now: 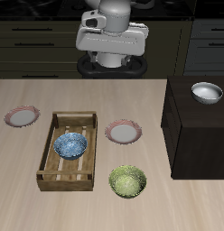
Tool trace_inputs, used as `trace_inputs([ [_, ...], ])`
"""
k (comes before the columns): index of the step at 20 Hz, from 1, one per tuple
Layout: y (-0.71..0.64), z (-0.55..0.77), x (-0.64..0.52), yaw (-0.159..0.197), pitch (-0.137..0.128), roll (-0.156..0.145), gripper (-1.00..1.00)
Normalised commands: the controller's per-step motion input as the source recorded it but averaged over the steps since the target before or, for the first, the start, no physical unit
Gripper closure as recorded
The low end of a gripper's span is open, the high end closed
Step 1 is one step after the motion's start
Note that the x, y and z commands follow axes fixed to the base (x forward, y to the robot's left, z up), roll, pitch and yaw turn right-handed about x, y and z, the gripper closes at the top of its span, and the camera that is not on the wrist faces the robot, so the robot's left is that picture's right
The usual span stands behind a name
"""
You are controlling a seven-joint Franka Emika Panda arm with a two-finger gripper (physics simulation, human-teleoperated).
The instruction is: Stack the green bowl on the blue bowl
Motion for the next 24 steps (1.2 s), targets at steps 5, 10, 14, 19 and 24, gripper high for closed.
trace_inputs([
  [5, 0.02, 0.06, 0.4, -0.016, 0.023, 0.013, -1.0],
  [10, -0.02, 0.15, 0.4, 0.004, -0.025, -0.006, -1.0],
  [14, 0.0, 0.1, 0.29, 0.0, -0.014, -0.013, -1.0],
  [19, 0.01, 0.07, 0.44, 0.019, 0.001, -0.012, -1.0],
  [24, 0.03, 0.06, 0.47, -0.023, 0.009, 0.02, -1.0],
])
